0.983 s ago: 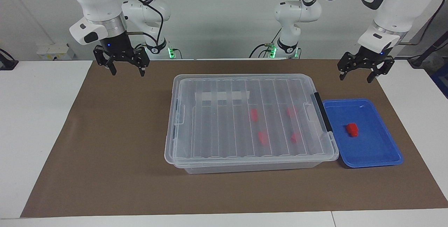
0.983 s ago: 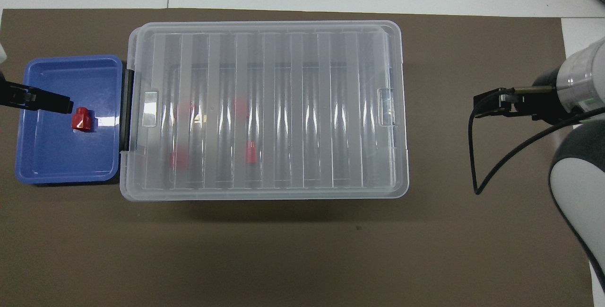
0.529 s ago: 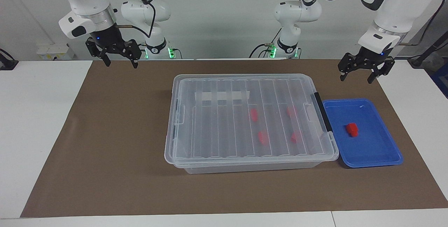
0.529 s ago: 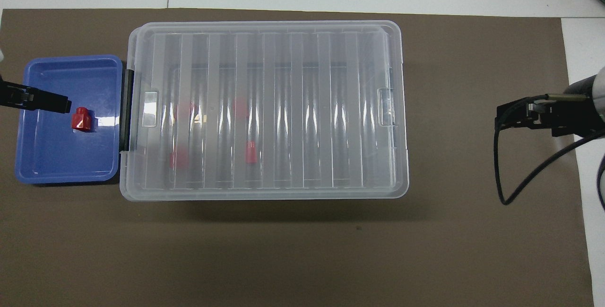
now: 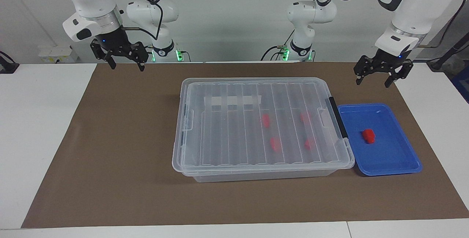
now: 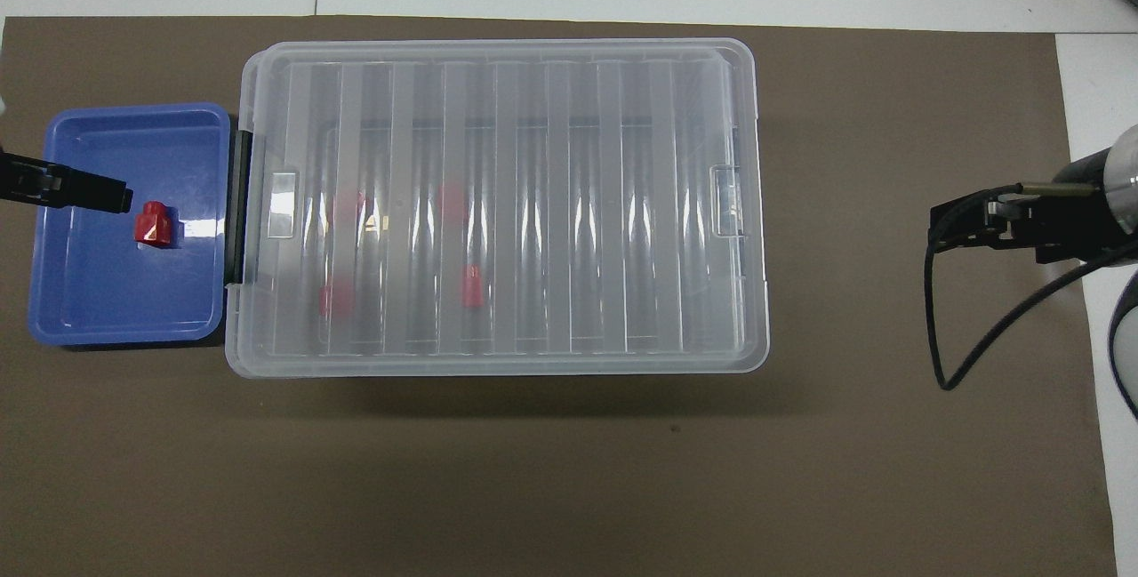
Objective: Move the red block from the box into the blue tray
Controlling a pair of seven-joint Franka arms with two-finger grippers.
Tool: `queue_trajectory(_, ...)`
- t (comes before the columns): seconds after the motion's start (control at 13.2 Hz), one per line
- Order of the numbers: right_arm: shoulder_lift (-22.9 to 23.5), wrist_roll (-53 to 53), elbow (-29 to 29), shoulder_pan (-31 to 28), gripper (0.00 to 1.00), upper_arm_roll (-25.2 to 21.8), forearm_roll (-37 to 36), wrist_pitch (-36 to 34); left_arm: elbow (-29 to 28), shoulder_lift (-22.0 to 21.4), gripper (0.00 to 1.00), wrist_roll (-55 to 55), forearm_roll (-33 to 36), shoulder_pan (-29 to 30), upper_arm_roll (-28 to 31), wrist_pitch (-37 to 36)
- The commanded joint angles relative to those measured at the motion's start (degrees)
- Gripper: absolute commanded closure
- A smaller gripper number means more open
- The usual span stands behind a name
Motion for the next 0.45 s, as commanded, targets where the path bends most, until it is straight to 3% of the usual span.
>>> queue_trajectory(0.0, -0.8, 0.9, -1.3, -0.3, 0.00, -0.1, 0.0, -0.5, -1.9, -1.7, 0.00, 0.5, -0.6, 1.8, -0.1, 1.6)
queue_trajectory(0.38, -1.1, 0.7, -2.3, -0.4, 0.00, -0.4, 0.0, 0.2, -2.6, -1.6, 0.00, 0.0, -0.6, 0.8, -0.2, 5.1)
